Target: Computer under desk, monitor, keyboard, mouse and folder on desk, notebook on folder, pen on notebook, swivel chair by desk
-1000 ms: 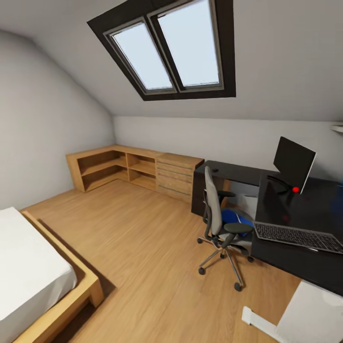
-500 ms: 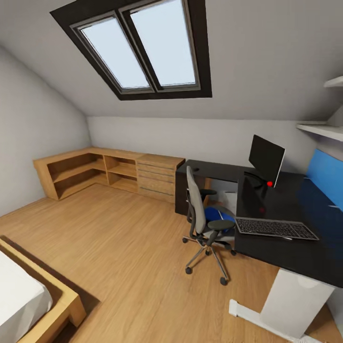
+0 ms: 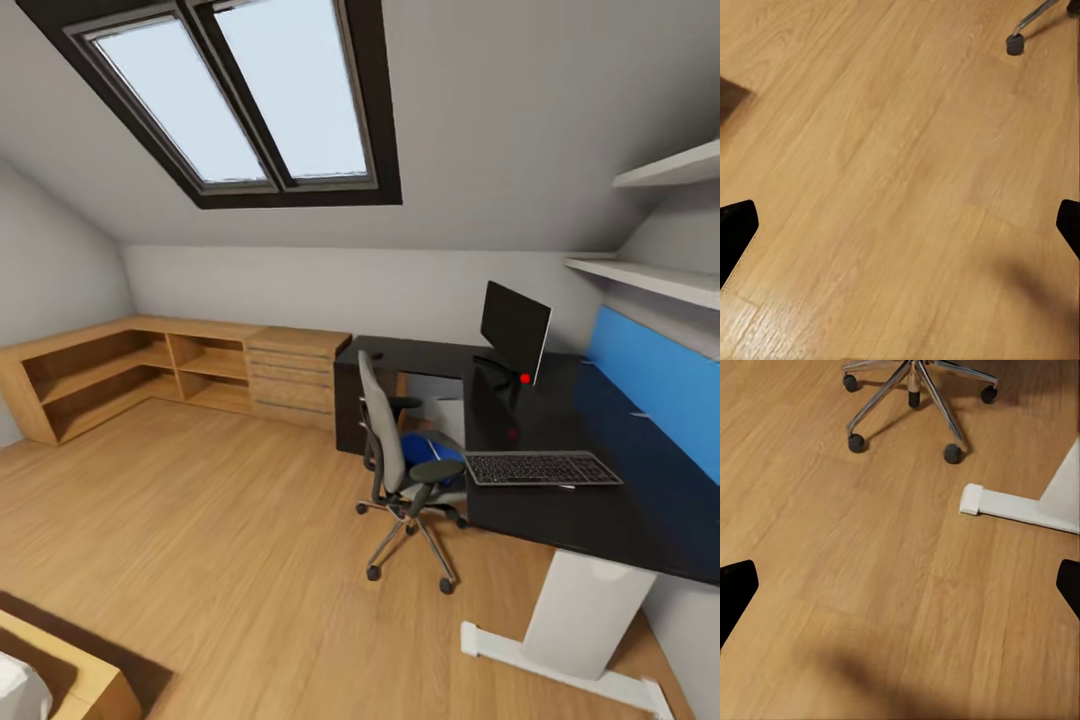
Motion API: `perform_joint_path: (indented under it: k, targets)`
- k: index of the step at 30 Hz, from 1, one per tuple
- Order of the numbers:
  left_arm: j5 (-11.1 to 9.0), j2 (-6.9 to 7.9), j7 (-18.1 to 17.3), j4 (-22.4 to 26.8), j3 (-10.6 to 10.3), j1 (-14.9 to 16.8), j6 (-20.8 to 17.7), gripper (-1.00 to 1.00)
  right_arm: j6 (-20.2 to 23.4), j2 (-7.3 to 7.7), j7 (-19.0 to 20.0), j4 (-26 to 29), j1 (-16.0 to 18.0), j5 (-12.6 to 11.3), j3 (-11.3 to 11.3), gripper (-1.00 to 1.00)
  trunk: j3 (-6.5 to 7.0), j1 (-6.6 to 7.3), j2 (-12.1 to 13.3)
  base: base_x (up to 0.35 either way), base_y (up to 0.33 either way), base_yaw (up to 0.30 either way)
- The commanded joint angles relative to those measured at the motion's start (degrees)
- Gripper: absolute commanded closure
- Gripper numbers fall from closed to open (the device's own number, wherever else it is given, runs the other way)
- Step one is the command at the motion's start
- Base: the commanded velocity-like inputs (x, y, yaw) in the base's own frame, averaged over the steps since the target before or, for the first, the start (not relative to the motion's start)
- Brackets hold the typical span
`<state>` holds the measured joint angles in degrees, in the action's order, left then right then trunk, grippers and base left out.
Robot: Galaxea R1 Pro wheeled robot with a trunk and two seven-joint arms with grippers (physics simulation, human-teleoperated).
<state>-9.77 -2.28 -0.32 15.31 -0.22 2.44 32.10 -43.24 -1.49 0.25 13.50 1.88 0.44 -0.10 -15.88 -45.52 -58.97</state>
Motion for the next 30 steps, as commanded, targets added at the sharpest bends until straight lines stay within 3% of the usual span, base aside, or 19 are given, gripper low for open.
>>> perform_joint_path:
  k: [1, 11, 22, 30]
  targets:
    - [-0.3, 0.00, 0.0, 0.0, 0.0, 0.0, 0.2, -1.00, -0.2, -0.01, 0.0, 0.0, 0.1, 0.0, 0.0, -1.00, -0.10, -0.03, 0.0, 0.261, 0.230, -0.237]
    - [-0.3, 0.00, 0.0, 0.0, 0.0, 0.0, 0.2, -1.00, -0.1, -0.05, 0.0, -0.1, 0.1, 0.1, -0.1, -1.00, -0.87, -0.03, 0.0, 0.232, 0.177, -0.072]
    - [-0.3, 0.11, 0.1, 0.0, 0.0, 0.0, 0.3, -1.00, -0.2, 0.02, -0.1, 0.0, 0.1, 0.1, -0.1, -1.00, -1.85, -0.03, 0.0, 0.014, 0.090, -0.012]
    - [-0.3, 0.25, 0.1, 0.0, 0.0, 0.0, 1.4, -1.00, -0.2, 0.08, 0.0, 0.0, 0.1, 0.1, -0.2, -1.00, -2.06, -0.03, 0.0, 0.036, 0.250, -0.231]
